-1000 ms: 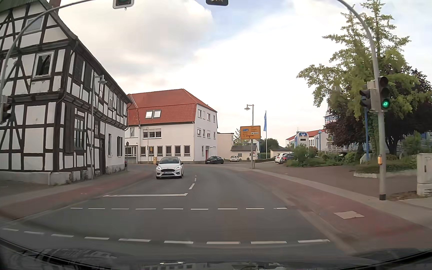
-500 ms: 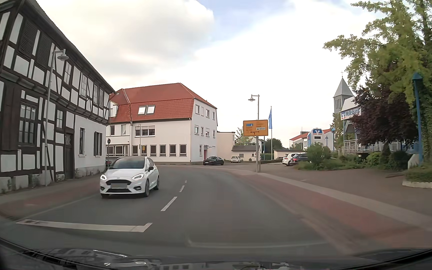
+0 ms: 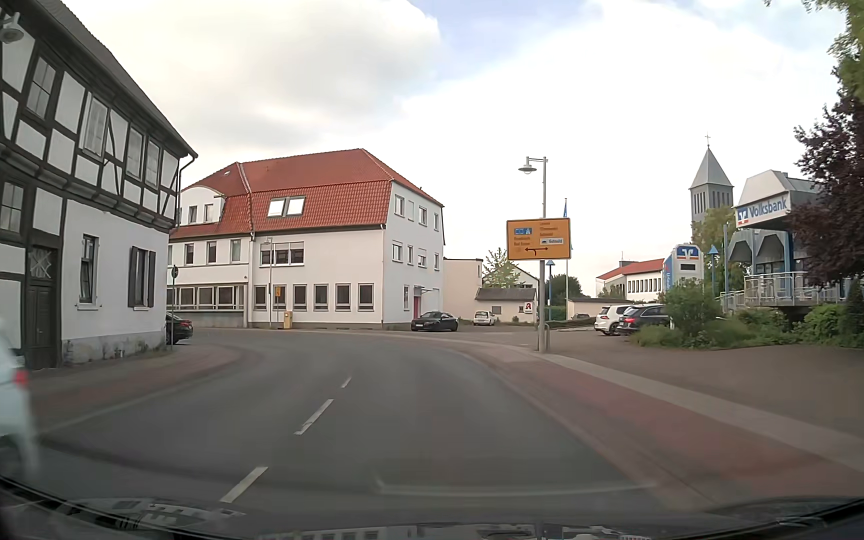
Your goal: Follow the waypoints while adhering to traffic rules and regulations
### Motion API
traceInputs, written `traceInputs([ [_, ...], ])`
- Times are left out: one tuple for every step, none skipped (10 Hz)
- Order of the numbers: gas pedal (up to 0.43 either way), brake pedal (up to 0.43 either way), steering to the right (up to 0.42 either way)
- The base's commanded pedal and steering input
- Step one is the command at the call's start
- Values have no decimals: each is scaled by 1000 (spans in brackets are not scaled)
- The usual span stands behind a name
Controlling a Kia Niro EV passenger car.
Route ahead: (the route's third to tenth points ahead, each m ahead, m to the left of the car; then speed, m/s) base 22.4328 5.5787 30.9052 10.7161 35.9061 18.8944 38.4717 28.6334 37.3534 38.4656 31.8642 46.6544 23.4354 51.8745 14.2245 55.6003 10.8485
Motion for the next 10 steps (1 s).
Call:
traceInputs([
  [0, 0, -23],
  [0, 0, -25],
  [0, 0, -27],
  [0, 0, -29],
  [0, 0, -32],
  [0, 0, -36],
  [0, 0, -38],
  [0, 0, -41],
  [0, 0, -46],
  [0, 0, -53],
])
